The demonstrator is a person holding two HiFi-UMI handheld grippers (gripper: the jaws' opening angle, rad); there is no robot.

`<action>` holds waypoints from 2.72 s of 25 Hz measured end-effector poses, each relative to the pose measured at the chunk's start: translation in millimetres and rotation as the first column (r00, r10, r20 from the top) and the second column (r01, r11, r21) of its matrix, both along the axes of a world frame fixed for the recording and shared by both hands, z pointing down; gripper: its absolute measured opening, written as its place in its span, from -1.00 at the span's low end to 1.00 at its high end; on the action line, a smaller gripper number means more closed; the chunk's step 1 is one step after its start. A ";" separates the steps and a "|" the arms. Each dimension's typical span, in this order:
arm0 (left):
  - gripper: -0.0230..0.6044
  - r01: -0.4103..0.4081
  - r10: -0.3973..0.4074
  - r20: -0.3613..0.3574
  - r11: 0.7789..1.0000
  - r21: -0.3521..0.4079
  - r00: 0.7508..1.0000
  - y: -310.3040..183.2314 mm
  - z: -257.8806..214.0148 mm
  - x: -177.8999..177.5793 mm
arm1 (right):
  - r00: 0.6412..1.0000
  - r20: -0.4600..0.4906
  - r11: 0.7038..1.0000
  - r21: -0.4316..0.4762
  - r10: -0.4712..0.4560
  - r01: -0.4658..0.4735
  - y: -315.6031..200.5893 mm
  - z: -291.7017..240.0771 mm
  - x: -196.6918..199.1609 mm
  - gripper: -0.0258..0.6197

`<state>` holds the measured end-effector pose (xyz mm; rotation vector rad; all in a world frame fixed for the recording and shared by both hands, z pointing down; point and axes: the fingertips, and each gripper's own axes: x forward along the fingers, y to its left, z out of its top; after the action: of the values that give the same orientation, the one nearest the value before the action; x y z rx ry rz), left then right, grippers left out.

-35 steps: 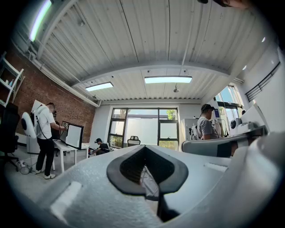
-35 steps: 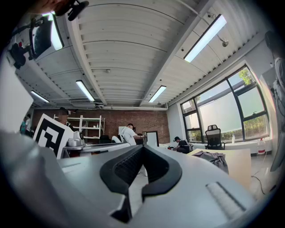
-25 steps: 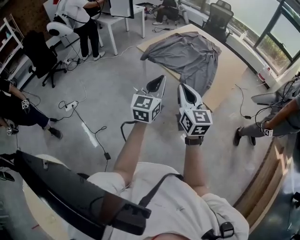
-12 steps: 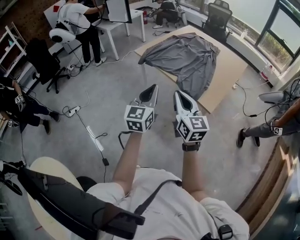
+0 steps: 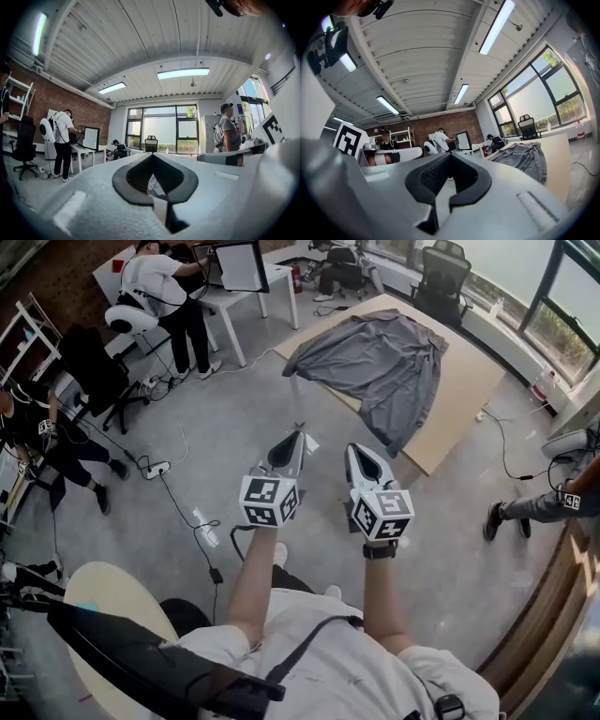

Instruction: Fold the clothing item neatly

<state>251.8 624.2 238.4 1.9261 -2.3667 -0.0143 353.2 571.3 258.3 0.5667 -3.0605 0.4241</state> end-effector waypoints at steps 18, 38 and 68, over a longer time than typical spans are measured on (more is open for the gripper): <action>-0.92 -0.085 0.092 -0.052 0.989 0.118 0.994 -52.8 -15.9 -211.3 | 0.992 -0.075 0.993 0.071 0.105 -0.099 -56.3 -3.9 -221.7 -0.90; -0.92 -0.216 0.219 -0.052 0.975 0.050 0.974 -193.3 18.6 -305.3 | 0.965 -0.140 0.973 -0.037 0.222 -0.229 -200.2 35.1 -311.5 -0.90; -0.92 -0.547 0.548 -0.028 0.837 0.018 0.836 -534.6 36.8 -390.0 | 0.847 -0.269 0.884 0.043 0.458 -0.465 -486.9 66.0 -405.9 -0.90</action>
<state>-138.1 89.6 275.1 2.5081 -1.7056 -0.0166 -52.7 84.4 324.4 1.2563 -2.6290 0.3442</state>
